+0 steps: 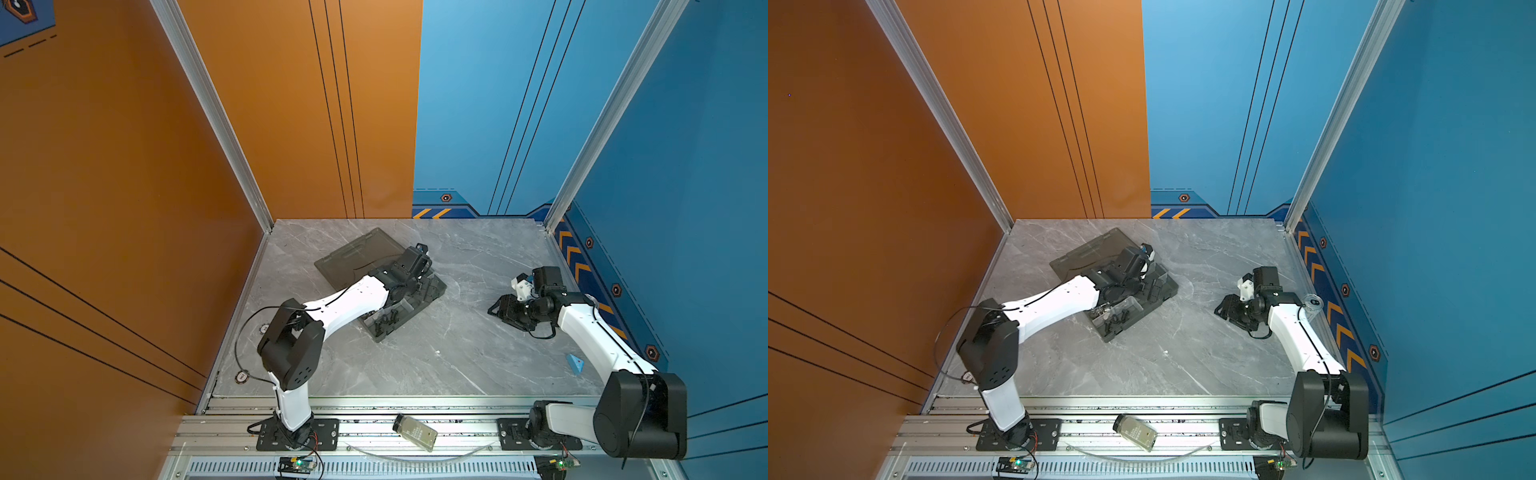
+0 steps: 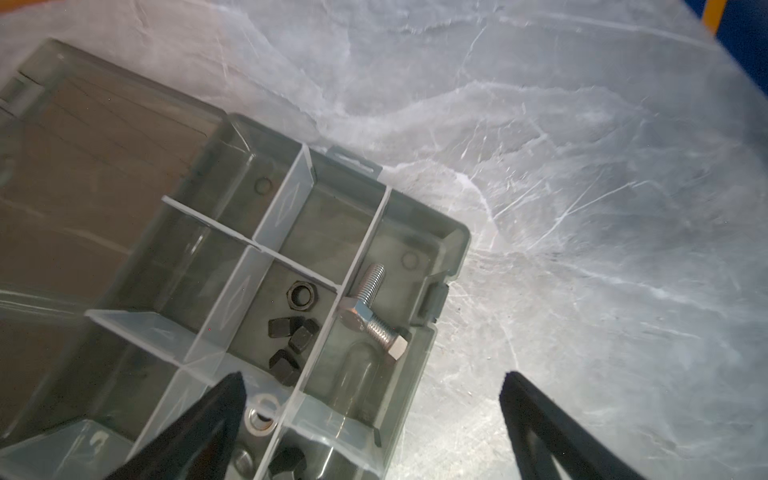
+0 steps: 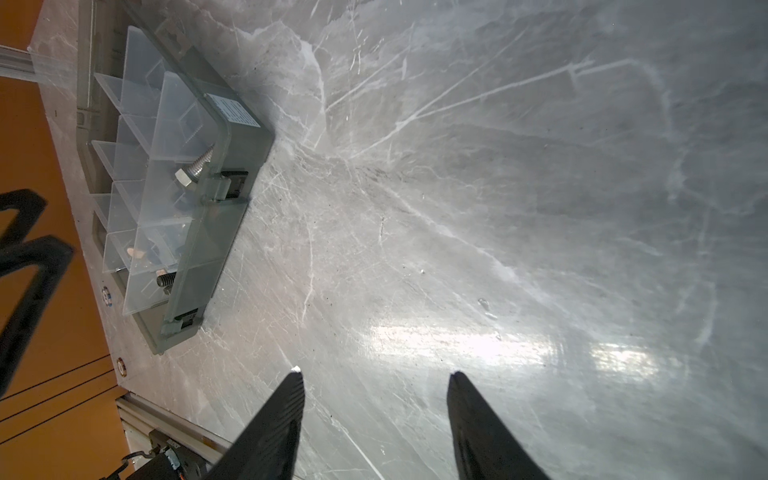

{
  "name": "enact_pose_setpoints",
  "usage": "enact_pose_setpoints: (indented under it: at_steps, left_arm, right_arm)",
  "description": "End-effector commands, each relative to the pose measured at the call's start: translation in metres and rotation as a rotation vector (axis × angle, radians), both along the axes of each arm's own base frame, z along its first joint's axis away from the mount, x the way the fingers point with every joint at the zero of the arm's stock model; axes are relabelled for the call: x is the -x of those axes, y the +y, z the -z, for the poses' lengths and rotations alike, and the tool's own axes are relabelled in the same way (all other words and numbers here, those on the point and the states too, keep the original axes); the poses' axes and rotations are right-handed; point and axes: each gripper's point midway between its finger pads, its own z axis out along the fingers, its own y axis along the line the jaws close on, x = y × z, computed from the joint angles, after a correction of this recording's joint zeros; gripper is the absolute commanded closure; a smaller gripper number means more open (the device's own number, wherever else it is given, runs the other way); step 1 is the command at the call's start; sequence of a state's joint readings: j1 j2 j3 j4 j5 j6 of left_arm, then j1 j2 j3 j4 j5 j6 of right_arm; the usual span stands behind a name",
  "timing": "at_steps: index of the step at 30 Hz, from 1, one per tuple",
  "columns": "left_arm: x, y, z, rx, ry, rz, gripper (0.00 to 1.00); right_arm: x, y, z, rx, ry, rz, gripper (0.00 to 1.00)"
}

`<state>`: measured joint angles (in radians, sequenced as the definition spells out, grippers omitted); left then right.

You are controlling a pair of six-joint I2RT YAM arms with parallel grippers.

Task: Sort the screws and nuts into containers

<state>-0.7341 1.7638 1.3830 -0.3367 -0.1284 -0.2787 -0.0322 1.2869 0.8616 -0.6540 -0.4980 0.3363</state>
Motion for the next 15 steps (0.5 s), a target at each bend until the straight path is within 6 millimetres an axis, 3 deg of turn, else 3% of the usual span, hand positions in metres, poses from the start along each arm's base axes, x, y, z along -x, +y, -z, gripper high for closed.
enact_pose_setpoints:
  at_steps: [1,7,15]
  left_arm:
    - [0.017,0.018,-0.011,-0.024,-0.013,-0.016,0.02]
    - [0.046,0.060,-0.016,-0.027,-0.037,-0.090,0.02]
    - [0.081,0.131,-0.011,-0.068,-0.106,-0.226,0.02]
  right_arm:
    - [-0.004,0.006,-0.020,0.008,-0.077,-0.054,0.42]
    - [-0.014,0.007,-0.041,0.038,-0.170,-0.062,0.42]
    - [-0.030,-0.009,-0.049,0.161,-0.216,-0.043,0.41]
